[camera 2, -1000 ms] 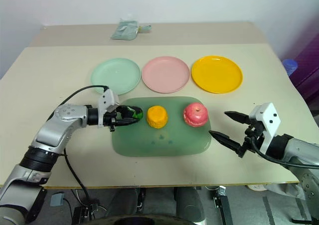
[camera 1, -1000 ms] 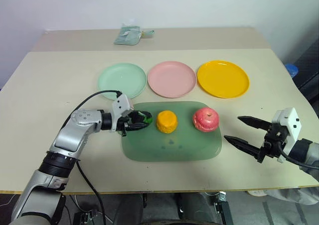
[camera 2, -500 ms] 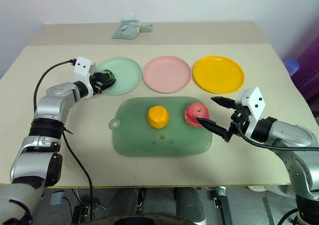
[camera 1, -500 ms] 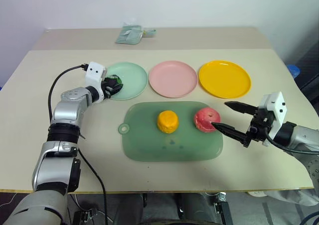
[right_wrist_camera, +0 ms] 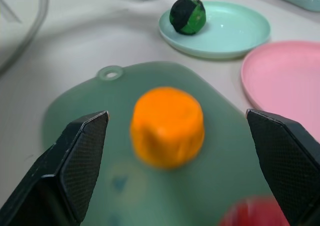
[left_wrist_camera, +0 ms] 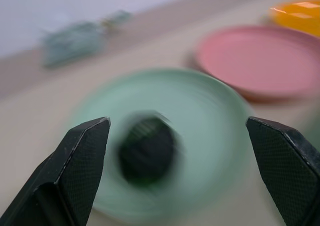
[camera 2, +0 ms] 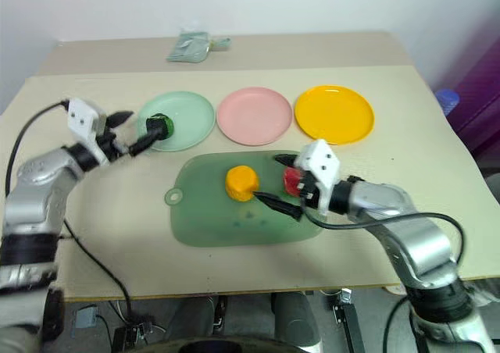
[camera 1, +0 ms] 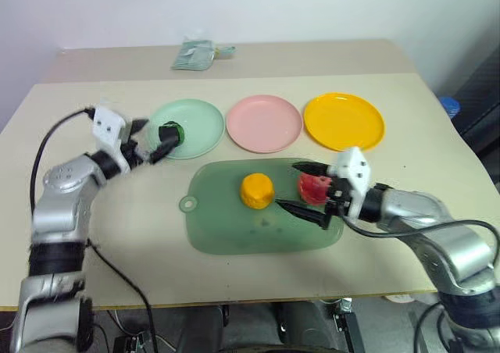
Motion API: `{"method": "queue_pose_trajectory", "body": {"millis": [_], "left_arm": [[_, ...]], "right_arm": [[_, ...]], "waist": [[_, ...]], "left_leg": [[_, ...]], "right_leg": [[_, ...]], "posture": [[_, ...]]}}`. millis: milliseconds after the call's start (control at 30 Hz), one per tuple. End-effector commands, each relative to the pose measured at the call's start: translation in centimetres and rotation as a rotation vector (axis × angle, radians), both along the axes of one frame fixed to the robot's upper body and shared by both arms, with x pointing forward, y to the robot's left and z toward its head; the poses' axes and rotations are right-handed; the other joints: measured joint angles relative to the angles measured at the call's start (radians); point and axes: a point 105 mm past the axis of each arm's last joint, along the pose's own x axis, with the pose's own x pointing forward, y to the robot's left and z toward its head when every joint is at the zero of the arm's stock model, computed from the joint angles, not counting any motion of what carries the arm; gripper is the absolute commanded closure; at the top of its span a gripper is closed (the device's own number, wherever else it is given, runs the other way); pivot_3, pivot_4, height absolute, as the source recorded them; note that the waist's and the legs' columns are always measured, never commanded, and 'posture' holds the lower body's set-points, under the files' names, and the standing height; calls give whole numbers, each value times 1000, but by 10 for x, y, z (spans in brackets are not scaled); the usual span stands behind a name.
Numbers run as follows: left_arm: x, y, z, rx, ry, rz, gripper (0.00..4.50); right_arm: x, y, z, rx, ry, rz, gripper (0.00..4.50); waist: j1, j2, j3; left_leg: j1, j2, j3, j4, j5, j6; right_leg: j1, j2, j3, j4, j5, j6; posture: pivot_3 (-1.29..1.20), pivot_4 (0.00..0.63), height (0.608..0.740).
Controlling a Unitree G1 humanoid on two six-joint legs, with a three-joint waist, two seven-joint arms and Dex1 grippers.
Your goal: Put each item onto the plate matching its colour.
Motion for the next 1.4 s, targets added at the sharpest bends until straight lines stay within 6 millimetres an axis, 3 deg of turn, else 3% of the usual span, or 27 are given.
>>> {"method": "queue_pose_trajectory", "body": {"millis": [33,167,433,600,633,733,800,833,967,1067,1167,1200,1267,1333,1400], "left_arm": [[-49,-30,-8,71,55,-225,72],[-75,-40,-37,134,170,-267,72],[-73,-49,-30,36,135,-222,72],[-70,-49,-22,12,110,-211,0],[-70,-49,-22,11,108,-211,0],[-69,-48,-18,-4,102,-207,0],[-70,-49,-18,-10,104,-213,0],[-70,-49,-18,-13,105,-215,0],[-71,-56,-20,-34,107,-237,0],[-69,-60,-20,-43,97,-244,0],[-69,-63,-20,-53,87,-242,0],[-69,-63,-20,-54,86,-241,0],[-70,-63,-20,-55,85,-237,0],[-72,-63,-21,-59,87,-232,0],[-74,-63,-22,-61,91,-230,0]], "right_arm": [[13,21,-2,-6,34,-25,0],[22,33,-8,-28,95,-42,0],[24,39,-29,-87,192,-40,0],[27,39,-19,-94,148,-52,1664],[27,39,-17,-93,141,-53,1714],[47,18,33,37,32,-149,1714],[66,-4,52,66,-11,-268,1714],[73,-13,56,67,-24,-315,1714],[135,-93,54,14,-32,-716,1714],[156,-114,42,33,21,-803,1714],[168,-126,31,39,60,-841,1714],[169,-127,33,33,48,-840,654],[168,-118,46,57,-10,-762,43],[152,-98,67,59,-128,-588,43],[126,-84,75,67,-169,-403,43]], "waist": [[-1,-1,0],[20,0,0],[17,0,0],[16,0,0],[16,0,0],[16,1,0],[16,1,0],[17,1,0],[21,0,0],[18,1,0],[6,2,1],[2,2,1],[-10,2,1],[-13,2,1],[-11,3,1]], "left_leg": [[0,0,0,0,0,0],[0,0,-1,-1,0,0],[0,0,-2,-1,0,0],[0,0,-1,-1,0,0],[0,0,-1,-1,0,0],[0,0,-1,-1,0,0],[0,0,-1,-1,0,0],[0,0,-1,-1,0,0],[1,0,0,-1,0,0],[0,-1,1,-2,0,0],[0,-1,5,-3,0,1],[0,-1,7,-3,0,1],[0,0,9,-3,0,1],[0,1,10,-3,-1,1],[-1,1,9,-4,-1,2]], "right_leg": [[0,0,0,0,0,0],[0,-1,0,-1,0,-1],[1,1,-2,-1,0,-1],[0,1,-2,-1,0,-1],[0,1,-2,-1,0,-1],[0,1,-2,-1,0,-1],[0,1,-1,-1,0,-1],[0,1,-2,-1,0,-1],[1,1,-2,-1,0,-1],[0,0,-2,-2,0,-1],[-3,1,1,-1,0,-1],[-3,2,2,-1,0,-1],[-4,2,2,-1,0,-1],[-4,2,3,0,0,-1],[-5,2,4,0,0,-1]], "posture": [[0,150,740],[0,150,740],[0,150,740],[0,150,740],[0,150,740],[0,150,740],[0,150,740],[0,150,740],[0,150,740],[0,150,740],[0,150,740],[0,150,740],[0,150,740],[0,150,740],[0,150,740]]}}
